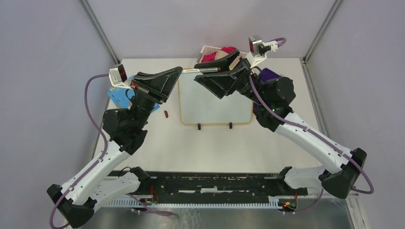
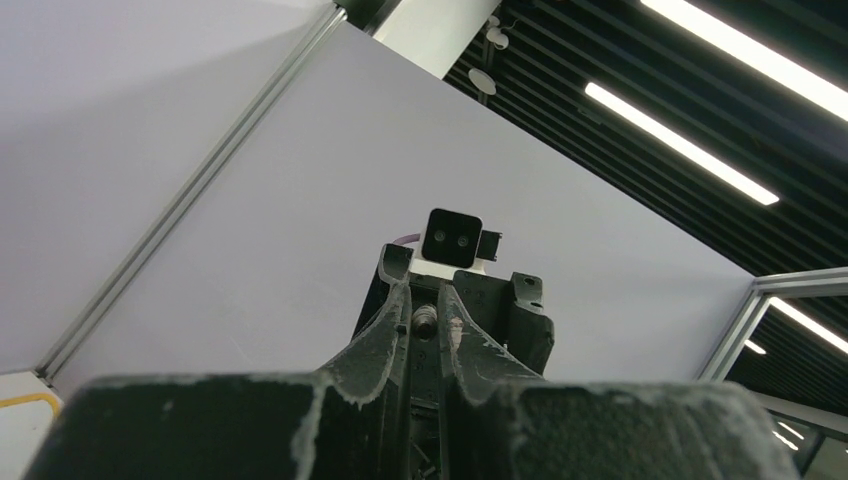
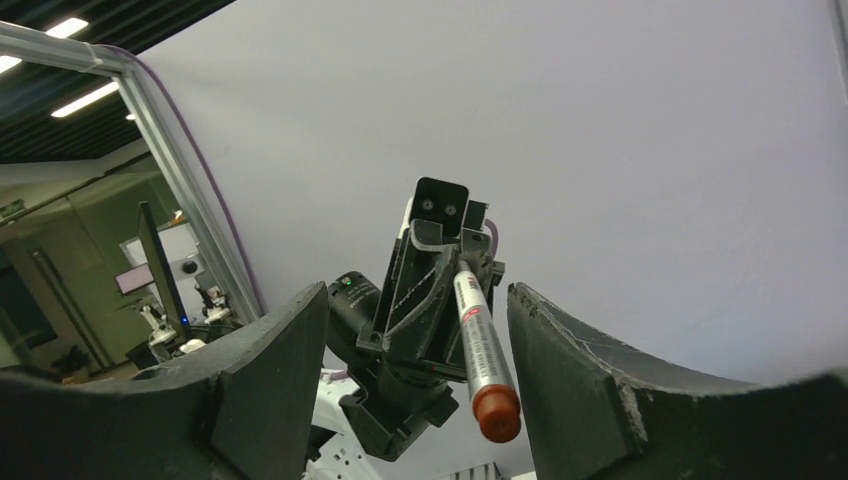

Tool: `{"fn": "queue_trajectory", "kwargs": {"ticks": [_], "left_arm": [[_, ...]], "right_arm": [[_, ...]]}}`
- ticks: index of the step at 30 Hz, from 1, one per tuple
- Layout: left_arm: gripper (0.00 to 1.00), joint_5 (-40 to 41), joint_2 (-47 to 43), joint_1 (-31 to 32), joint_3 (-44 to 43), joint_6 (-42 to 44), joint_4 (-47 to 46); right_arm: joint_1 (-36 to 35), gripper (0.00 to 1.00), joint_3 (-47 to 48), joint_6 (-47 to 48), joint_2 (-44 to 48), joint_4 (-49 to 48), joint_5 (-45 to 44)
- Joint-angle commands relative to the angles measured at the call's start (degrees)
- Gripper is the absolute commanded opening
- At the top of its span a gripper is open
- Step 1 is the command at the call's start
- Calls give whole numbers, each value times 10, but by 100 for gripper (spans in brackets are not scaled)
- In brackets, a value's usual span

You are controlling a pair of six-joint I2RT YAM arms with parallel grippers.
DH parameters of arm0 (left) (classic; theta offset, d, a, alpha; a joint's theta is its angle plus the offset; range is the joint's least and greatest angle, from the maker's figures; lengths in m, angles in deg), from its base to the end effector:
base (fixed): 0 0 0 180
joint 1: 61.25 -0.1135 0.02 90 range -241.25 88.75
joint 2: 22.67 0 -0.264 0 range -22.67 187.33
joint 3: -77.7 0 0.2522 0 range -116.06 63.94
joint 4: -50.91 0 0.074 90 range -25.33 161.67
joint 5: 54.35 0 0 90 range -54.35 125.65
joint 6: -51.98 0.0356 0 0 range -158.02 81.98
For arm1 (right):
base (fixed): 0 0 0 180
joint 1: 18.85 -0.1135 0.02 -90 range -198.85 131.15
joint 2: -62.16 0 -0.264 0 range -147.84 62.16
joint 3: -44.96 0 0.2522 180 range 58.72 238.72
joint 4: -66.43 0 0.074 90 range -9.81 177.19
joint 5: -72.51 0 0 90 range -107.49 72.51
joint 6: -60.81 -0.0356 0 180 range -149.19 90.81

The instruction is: Write a sentence on the whiteboard

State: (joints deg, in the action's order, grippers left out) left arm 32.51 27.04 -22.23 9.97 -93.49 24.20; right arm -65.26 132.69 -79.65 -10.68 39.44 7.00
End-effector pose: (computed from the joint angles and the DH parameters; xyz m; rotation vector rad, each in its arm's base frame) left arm 0.1285 -0.1066 0.4700 -0.0690 0.8843 -1.5751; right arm 0.1721 0.2022 0.5016 -0.4289 0.9680 1.7328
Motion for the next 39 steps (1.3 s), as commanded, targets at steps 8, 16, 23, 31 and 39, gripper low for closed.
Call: {"fn": "queue_trajectory", "kwargs": {"ticks": [8,16,23,31,39], "left_arm": [[2,-16,-7,2,-3,-13,2],[2,-18,-6,2,-3,-11,15],[2,-16,-7,2,-1,-7,25],[2,-15,-7,2,-4,3,42],[2,-15,-16,2,-11,7,66]], "right_arm": [[13,61,37,33,12,94,-1],[16,57,21,10,22,52,15],[16,56,21,3,23,34,28],[16,49,25,7,21,41,32],[30,58,31,24,31,69,30]]}}
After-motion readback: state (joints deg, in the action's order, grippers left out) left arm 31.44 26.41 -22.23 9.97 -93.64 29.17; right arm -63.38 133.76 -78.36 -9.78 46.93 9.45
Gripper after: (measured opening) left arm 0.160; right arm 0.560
